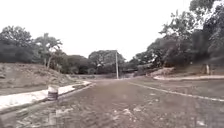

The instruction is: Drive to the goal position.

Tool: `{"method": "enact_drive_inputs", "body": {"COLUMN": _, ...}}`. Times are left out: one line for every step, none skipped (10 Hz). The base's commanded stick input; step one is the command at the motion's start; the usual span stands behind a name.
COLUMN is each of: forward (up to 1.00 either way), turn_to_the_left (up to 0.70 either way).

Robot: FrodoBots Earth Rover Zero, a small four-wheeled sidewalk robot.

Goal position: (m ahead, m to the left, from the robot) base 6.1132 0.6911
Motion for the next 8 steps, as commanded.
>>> {"method": "enact_drive_inputs", "body": {"forward": 1.00, "turn_to_the_left": 0.00}}
{"method": "enact_drive_inputs", "body": {"forward": 1.00, "turn_to_the_left": 0.00}}
{"method": "enact_drive_inputs", "body": {"forward": 1.00, "turn_to_the_left": -0.02}}
{"method": "enact_drive_inputs", "body": {"forward": 1.00, "turn_to_the_left": -0.17}}
{"method": "enact_drive_inputs", "body": {"forward": 1.00, "turn_to_the_left": -0.27}}
{"method": "enact_drive_inputs", "body": {"forward": 1.00, "turn_to_the_left": -0.27}}
{"method": "enact_drive_inputs", "body": {"forward": 1.00, "turn_to_the_left": -0.06}}
{"method": "enact_drive_inputs", "body": {"forward": 1.00, "turn_to_the_left": 0.00}}
